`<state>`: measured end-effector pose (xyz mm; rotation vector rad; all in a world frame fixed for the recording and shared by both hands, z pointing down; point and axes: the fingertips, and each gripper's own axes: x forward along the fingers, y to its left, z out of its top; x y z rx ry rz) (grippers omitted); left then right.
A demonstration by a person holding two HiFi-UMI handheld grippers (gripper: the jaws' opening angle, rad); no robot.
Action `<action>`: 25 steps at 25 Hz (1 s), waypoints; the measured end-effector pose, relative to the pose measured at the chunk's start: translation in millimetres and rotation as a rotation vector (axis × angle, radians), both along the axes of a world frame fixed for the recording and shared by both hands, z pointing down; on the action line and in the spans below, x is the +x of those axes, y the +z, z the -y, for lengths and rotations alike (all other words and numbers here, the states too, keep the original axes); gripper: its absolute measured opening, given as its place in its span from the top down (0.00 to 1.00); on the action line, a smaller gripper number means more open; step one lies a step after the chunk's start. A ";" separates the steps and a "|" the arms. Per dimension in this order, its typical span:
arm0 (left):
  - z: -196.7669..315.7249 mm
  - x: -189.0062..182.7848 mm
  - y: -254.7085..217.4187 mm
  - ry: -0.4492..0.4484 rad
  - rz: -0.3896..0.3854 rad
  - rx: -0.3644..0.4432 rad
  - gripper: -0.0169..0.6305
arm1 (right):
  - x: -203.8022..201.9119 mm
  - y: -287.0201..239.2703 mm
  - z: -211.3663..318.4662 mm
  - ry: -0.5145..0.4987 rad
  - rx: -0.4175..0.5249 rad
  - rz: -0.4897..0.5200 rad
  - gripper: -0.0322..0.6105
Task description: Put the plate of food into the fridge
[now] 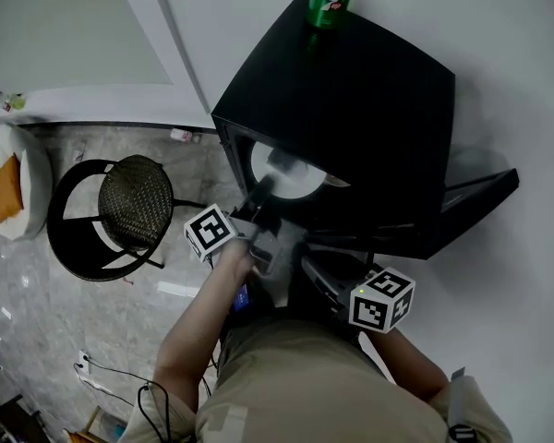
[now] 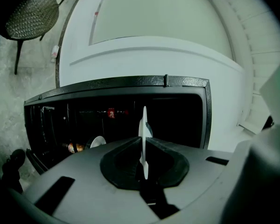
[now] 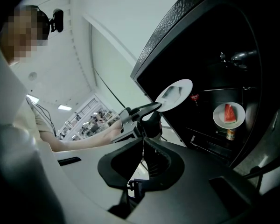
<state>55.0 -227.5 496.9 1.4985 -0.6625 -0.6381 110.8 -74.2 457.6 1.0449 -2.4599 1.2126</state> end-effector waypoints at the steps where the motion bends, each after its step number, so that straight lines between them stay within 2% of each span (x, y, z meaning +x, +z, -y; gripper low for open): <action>1: 2.0 0.5 0.3 -0.007 -0.006 -0.002 0.95 | -0.4 0.0 0.3 -0.006 0.001 -0.001 0.91; 5: 8.5 5.7 1.1 -0.017 -0.023 -0.013 0.95 | -0.2 1.2 0.7 -0.018 0.000 -0.007 0.91; 9: 13.4 9.5 5.6 -0.012 0.003 -0.009 0.95 | 1.8 2.8 0.5 -0.021 -0.009 -0.008 0.91; 13: 16.8 15.6 6.5 -0.012 -0.008 -0.012 0.95 | 5.5 4.8 0.8 -0.018 -0.012 -0.008 0.91; 19: 25.0 19.3 6.0 -0.018 -0.001 0.006 0.95 | 7.2 5.9 -0.6 -0.021 -0.017 -0.005 0.91; 25: 35.5 21.9 1.5 -0.010 -0.040 0.044 0.91 | 8.3 7.9 -1.8 -0.019 -0.033 0.009 0.91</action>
